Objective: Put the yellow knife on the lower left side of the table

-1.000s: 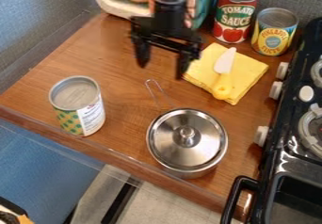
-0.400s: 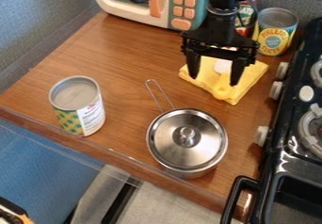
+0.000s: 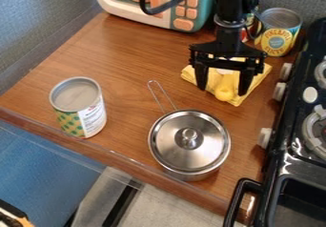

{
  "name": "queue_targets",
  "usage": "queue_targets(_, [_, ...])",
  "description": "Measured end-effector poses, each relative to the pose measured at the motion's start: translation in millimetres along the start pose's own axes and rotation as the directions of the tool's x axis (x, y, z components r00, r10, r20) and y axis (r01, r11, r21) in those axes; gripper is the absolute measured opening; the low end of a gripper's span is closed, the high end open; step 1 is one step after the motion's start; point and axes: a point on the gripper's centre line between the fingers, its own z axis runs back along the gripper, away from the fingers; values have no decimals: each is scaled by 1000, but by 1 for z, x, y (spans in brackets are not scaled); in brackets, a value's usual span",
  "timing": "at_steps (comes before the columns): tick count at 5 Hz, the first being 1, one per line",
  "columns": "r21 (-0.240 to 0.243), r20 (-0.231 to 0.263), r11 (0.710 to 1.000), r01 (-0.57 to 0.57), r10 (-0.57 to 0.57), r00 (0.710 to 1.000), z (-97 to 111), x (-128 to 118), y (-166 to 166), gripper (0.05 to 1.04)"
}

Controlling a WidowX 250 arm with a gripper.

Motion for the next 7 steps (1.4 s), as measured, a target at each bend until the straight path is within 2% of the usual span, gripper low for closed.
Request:
queue_targets(1, [23, 9, 1000, 10, -10, 1000, -3, -1, -4, 949])
queue_targets(2, [33, 21, 999, 18, -19, 1000, -4, 0, -6, 663])
queue_targets(3, [37, 29, 999, 27, -28, 999, -4, 0, -8, 487])
queue_targets(4, [30, 26, 999, 36, -37, 999, -4, -1, -9, 487])
queue_targets(5, [12, 5, 996, 92, -92, 996, 4, -8, -10, 487])
queue_targets(6, [-33, 92, 993, 112, -109, 990, 49, -11, 5, 487])
queue_targets(7, [-38, 125, 994, 102, -96, 988, 72, -18, 51, 487])
